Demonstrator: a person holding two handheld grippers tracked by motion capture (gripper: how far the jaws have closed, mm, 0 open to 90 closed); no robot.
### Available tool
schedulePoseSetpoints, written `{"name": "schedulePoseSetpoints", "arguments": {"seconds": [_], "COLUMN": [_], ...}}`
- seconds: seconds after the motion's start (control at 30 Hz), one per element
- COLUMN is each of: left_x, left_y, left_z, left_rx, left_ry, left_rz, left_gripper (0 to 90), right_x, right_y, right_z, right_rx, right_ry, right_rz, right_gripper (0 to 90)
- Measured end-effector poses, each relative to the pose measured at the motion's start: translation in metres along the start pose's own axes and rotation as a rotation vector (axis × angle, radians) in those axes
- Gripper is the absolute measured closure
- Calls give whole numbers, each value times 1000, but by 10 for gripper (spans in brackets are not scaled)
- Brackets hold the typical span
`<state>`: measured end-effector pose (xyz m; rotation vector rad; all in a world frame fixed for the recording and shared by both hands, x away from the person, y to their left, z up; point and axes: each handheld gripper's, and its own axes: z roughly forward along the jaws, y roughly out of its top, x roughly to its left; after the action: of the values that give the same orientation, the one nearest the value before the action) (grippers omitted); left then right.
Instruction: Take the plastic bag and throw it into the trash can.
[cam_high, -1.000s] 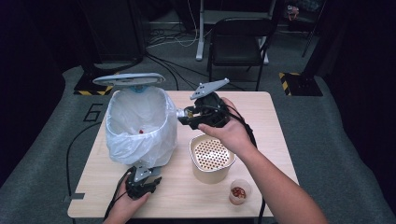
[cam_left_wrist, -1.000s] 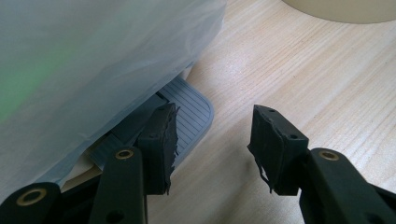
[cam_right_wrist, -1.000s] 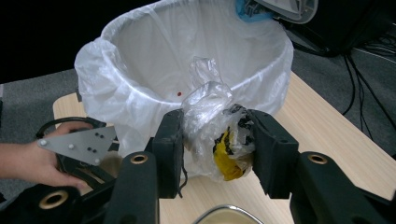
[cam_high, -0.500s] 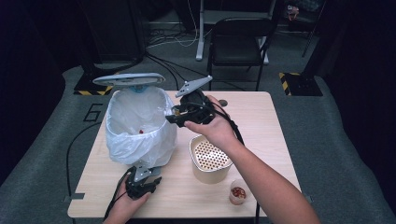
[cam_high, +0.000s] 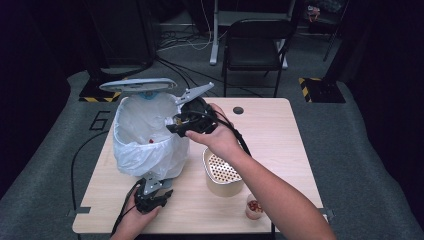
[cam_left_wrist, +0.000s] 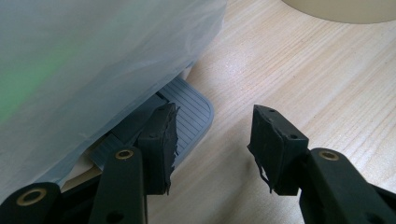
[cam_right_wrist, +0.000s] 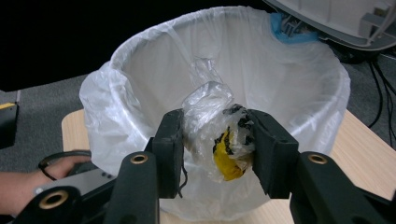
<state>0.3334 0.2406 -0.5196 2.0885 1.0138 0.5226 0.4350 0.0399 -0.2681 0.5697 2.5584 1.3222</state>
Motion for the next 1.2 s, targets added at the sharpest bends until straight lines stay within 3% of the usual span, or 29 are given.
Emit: {"name": "schedulePoseSetpoints", "arguments": {"seconds": [0.33,0.77,1.2], "left_x": [0,0,0], "left_y": [0,0,0], "left_z": [0,-1,-1], "left_rx": [0,10,12], "left_ry": [0,-5,-4], "left_rz": [0,-1,0], "left_gripper": [510,510,510], "right_x": [5,12,11], "right_y": [4,9,9], "right_z": [17,38,43], "right_rx": [-30,-61,-59], "right_ry": [0,-36,-55], "right_rz": [10,-4,2], "right_gripper": [574,574,572]}}
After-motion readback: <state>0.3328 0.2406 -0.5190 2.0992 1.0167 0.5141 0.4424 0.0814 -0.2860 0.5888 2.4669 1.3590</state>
